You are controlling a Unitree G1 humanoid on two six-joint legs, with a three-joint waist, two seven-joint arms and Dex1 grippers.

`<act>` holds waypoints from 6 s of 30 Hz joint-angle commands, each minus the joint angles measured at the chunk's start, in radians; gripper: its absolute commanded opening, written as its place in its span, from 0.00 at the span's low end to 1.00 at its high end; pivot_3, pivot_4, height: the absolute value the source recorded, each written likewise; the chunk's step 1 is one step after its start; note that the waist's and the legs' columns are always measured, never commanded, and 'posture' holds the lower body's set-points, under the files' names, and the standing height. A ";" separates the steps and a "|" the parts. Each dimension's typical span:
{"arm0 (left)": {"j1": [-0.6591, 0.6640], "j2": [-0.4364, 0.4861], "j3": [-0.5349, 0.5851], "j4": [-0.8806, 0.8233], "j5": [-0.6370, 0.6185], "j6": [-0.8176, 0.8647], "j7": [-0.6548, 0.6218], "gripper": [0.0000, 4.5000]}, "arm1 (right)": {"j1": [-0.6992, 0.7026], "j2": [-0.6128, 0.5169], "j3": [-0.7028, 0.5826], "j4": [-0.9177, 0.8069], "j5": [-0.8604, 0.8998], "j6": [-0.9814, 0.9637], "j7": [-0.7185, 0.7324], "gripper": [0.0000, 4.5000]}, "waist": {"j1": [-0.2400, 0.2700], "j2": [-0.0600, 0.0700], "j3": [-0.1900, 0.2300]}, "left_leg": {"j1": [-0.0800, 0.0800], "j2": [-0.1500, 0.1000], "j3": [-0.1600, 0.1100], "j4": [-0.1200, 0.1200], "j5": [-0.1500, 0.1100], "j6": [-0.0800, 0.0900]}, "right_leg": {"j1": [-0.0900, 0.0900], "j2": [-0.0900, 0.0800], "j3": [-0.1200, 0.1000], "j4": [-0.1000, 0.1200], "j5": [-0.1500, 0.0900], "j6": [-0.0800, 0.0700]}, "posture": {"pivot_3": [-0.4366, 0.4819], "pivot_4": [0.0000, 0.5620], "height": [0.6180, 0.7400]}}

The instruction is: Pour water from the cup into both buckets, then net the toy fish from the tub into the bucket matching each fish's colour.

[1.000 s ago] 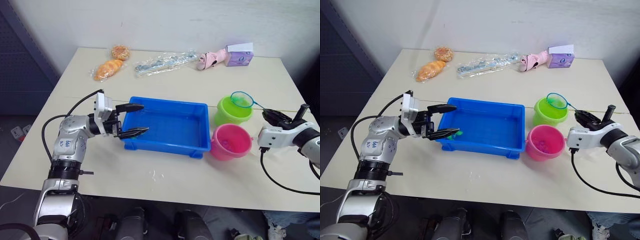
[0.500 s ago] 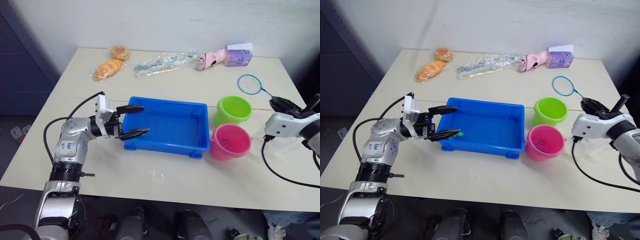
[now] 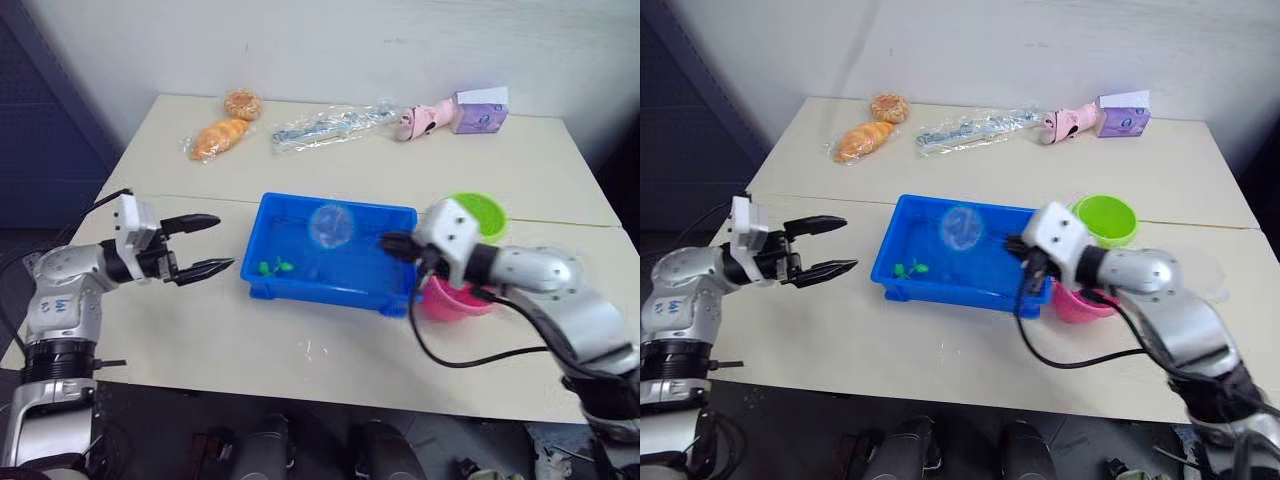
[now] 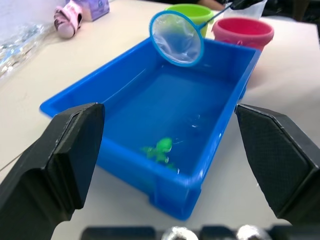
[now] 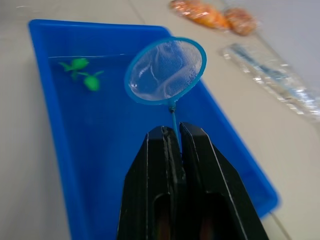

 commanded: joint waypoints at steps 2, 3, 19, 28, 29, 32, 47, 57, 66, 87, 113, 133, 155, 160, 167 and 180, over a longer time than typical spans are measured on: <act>0.007 0.024 0.029 -0.002 0.004 -0.023 0.010 0.99 | -0.108 0.020 0.090 0.058 -0.078 0.092 0.011 0.00 | 0.002 0.000 0.000 | 0.000 -0.001 0.000 0.000 0.000 0.001 | 0.000 -0.001 0.000 0.001 0.000 0.000 | 0.48 0.27 1.00; 0.008 0.026 0.028 -0.003 0.004 -0.023 0.011 0.99 | -0.138 0.027 0.112 0.097 -0.102 0.107 0.008 0.00 | 0.001 0.000 0.000 | 0.000 -0.001 0.000 0.000 0.000 0.001 | 0.000 -0.001 0.000 0.000 0.000 0.000 | 0.48 0.27 1.00; 0.044 0.083 -0.002 -0.022 0.035 -0.042 -0.068 0.99 | -0.285 0.193 0.236 0.377 -0.205 0.111 0.153 0.00 | -0.028 0.000 0.000 | 0.000 -0.001 0.002 -0.001 0.000 0.001 | -0.002 -0.001 0.000 0.002 0.000 0.000 | 0.48 0.27 1.00; 0.042 0.080 -0.007 -0.029 0.038 -0.034 -0.069 0.99 | -0.281 0.270 0.197 0.432 -0.183 0.155 0.162 0.00 | -0.026 0.000 0.000 | 0.000 -0.001 0.002 -0.001 0.000 0.001 | -0.002 -0.001 0.000 0.002 0.000 0.000 | 0.48 0.27 1.00; 0.044 0.080 -0.008 -0.031 0.038 -0.034 -0.068 0.99 | -0.279 0.274 0.191 0.433 -0.181 0.160 0.162 0.00 | -0.026 0.000 0.000 | 0.000 -0.001 0.002 -0.001 0.000 0.001 | -0.002 -0.001 0.000 0.002 0.000 0.000 | 0.48 0.27 1.00; 0.043 0.078 -0.010 -0.031 0.040 -0.037 -0.066 0.99 | -0.278 0.296 0.157 0.438 -0.165 0.180 0.151 0.00 | -0.026 0.000 0.000 | 0.000 -0.001 0.002 -0.002 0.000 0.001 | -0.003 -0.001 0.000 0.002 0.000 0.000 | 0.48 0.27 1.00; -0.023 0.074 -0.046 -0.025 0.040 -0.027 -0.101 0.99 | -0.185 0.230 -0.092 0.256 0.019 0.355 0.167 0.00 | -0.024 -0.001 0.000 | 0.000 -0.001 0.002 -0.002 0.000 0.001 | -0.003 -0.001 0.000 0.002 0.000 0.000 | 0.48 0.27 1.00; -0.175 0.021 -0.120 -0.044 0.018 0.082 -0.105 0.99 | -0.085 0.144 -0.370 0.047 0.234 0.536 0.136 0.00 | -0.023 -0.001 0.000 | 0.000 -0.002 0.002 -0.003 0.000 0.001 | -0.002 -0.002 0.000 0.001 0.000 0.000 | 0.48 0.27 1.00; -0.252 -0.133 -0.118 -0.091 -0.051 0.244 -0.014 0.99 | -0.009 0.010 -0.664 -0.061 0.389 0.706 0.051 0.00 | -0.019 -0.001 0.000 | -0.001 -0.002 0.002 -0.003 0.000 0.001 | -0.002 -0.002 0.001 0.001 0.000 0.000 | 0.48 0.27 1.00; -0.270 -0.324 -0.178 -0.074 -0.006 0.218 0.098 0.99 | 0.154 -0.171 -0.878 0.048 0.305 0.622 -0.154 0.00 | 0.002 -0.001 0.000 | 0.000 -0.002 0.003 -0.003 0.000 0.001 | -0.001 -0.001 0.001 -0.001 0.000 0.000 | 0.48 0.27 1.00; -0.252 -0.326 -0.187 -0.077 0.001 0.191 0.102 0.99 | 0.423 -0.241 -0.563 0.228 -0.292 -0.349 -0.163 0.00 | 0.004 -0.001 0.000 | 0.000 -0.001 0.003 -0.002 0.001 0.000 | 0.000 0.001 0.001 -0.002 0.000 0.000 | 0.48 0.27 1.00; -0.251 -0.322 -0.182 -0.083 -0.005 0.159 0.087 0.99 | 0.438 -0.393 -0.415 0.403 -0.790 -0.840 -0.313 0.00 | 0.003 -0.001 0.000 | 0.000 -0.001 0.003 -0.002 0.001 -0.001 | 0.000 0.001 0.001 -0.002 0.000 0.000 | 0.48 0.27 1.00; -0.210 0.059 -0.072 0.172 0.061 -0.054 -0.186 0.99 | 0.023 -0.146 -0.186 0.000 0.190 0.249 0.058 0.00 | -0.001 0.000 0.000 | 0.000 0.001 0.000 -0.001 0.001 -0.001 | 0.000 0.001 0.000 -0.001 0.000 0.000 | 0.48 0.27 1.00; -0.282 0.152 -0.135 0.284 0.139 -0.104 -0.302 0.99 | -0.189 -0.055 0.057 0.147 0.118 0.339 0.111 0.00 | -0.004 -0.001 0.000 | 0.000 0.000 0.001 -0.001 0.001 0.000 | -0.002 0.001 0.000 0.000 0.000 0.000 | 0.48 0.27 1.00; -0.332 0.177 -0.223 0.267 0.178 -0.113 -0.339 0.99 | -0.377 0.136 0.212 0.438 -0.004 0.299 0.144 0.00 | -0.004 -0.001 0.000 | -0.002 -0.001 0.002 -0.001 0.000 0.002 | -0.004 0.000 0.000 0.002 0.000 0.000 | 0.48 0.27 1.00; -0.373 0.174 -0.366 0.102 0.206 -0.053 -0.310 0.99 | -0.453 0.344 0.291 0.606 -0.104 0.280 0.224 0.00 | -0.032 -0.001 0.000 | -0.003 -0.001 0.003 -0.001 0.000 0.001 | -0.005 0.001 0.001 0.003 0.000 0.000 | 0.48 0.27 1.00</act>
